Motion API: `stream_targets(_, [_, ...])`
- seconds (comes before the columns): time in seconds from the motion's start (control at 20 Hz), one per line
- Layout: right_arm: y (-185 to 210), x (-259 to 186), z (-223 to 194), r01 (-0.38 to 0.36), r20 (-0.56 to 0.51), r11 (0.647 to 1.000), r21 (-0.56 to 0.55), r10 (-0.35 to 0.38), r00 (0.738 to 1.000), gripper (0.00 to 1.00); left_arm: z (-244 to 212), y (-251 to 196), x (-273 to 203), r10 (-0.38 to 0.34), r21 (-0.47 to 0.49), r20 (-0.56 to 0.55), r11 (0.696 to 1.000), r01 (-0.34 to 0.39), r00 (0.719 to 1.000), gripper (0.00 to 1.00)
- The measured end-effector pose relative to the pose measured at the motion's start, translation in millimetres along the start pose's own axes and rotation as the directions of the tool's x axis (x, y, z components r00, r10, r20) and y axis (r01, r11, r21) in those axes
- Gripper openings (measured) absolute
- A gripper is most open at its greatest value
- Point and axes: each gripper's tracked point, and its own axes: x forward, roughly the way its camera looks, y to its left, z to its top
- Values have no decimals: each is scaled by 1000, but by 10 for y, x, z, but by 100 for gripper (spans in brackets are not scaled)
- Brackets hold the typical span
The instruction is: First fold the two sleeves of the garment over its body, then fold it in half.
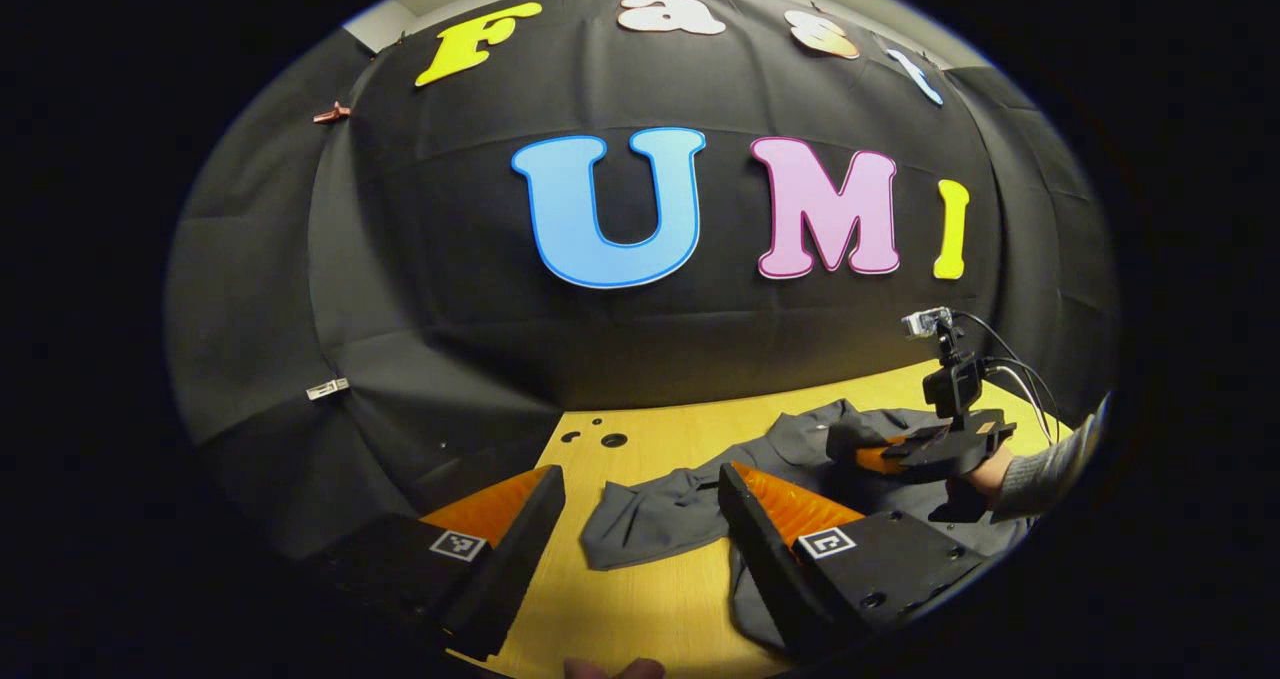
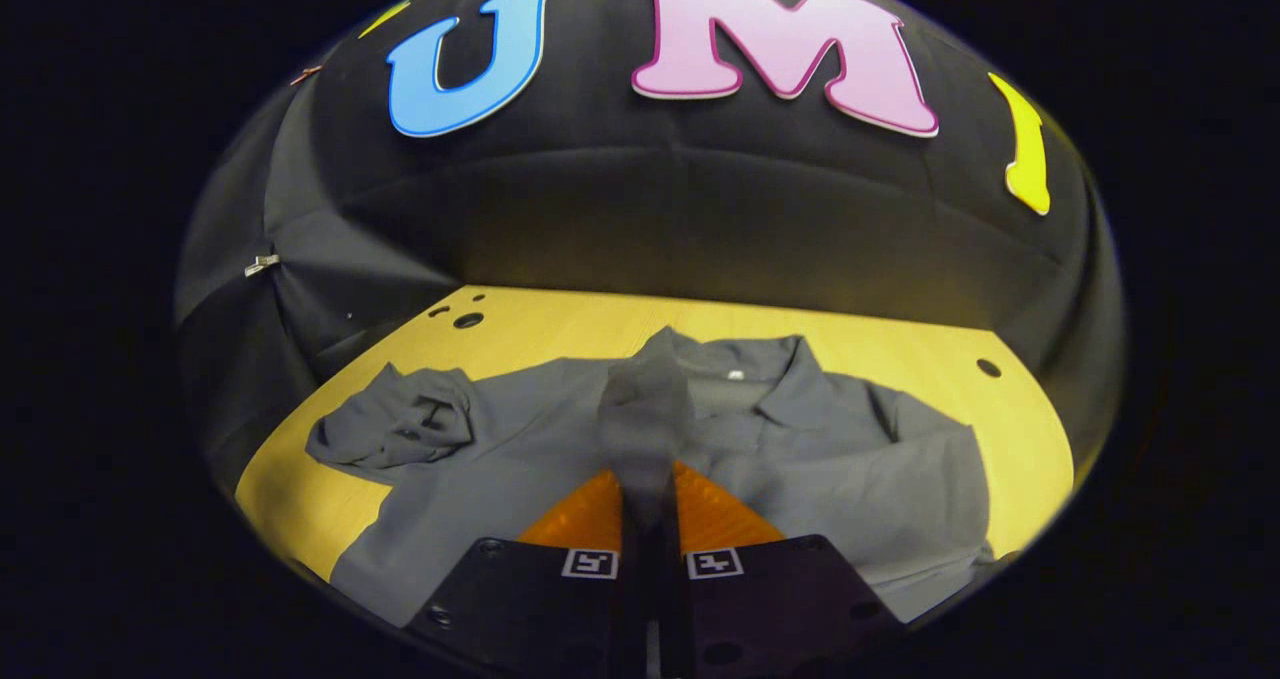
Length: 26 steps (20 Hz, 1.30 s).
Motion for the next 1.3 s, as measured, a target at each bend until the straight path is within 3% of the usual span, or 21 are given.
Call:
stream_targets(0.3, [314, 102, -309, -63, -80, 997, 52, 67, 995, 21, -162, 149, 86, 21, -9, -24, 1000, -21, 999, 97])
stream_targets(0.5, [467, 86, -363, -82, -103, 992, 96, 92, 990, 35, -284, 205, 214, 28, -31, -37, 999, -29, 999, 97])
stream_targets(0.55, [513, 74, -367, -90, -105, 991, 102, 100, 989, 29, -310, 222, 258, 30, -38, -36, 999, -31, 999, 97])
stream_targets(0.6, [544, 54, -368, -96, -110, 990, 108, 108, 988, 48, -322, 228, 304, 30, -47, -37, 998, -31, 999, 97])
stream_targets(0.75, [675, -44, -368, -119, -114, 984, 131, 134, 984, 64, -397, 282, 440, 42, -74, -43, 996, -45, 998, 98])
stream_targets(0.9, [842, -179, -364, -162, -115, 978, 133, 178, 977, 69, -408, 287, 548, 52, -71, -42, 996, -55, 998, 98])
stream_targets(0.95, [899, -230, -369, -178, -117, 975, 133, 194, 974, 61, -409, 261, 592, 47, -65, -37, 997, -50, 998, 98])
stream_targets(1.0, [932, -296, -352, -194, -112, 972, 132, 209, 971, 74, -398, 223, 633, 39, -57, -34, 998, -41, 999, 98])
stream_targets(1.15, [964, -554, -336, -235, -118, 962, 141, 252, 961, 77, -454, 24, 784, -11, -36, -33, 999, 10, 999, 98])
stream_targets(1.3, [753, -844, -253, -225, -108, 964, 143, 242, 964, 78, -547, -205, 972, -56, -24, -57, 998, 54, 997, 98])
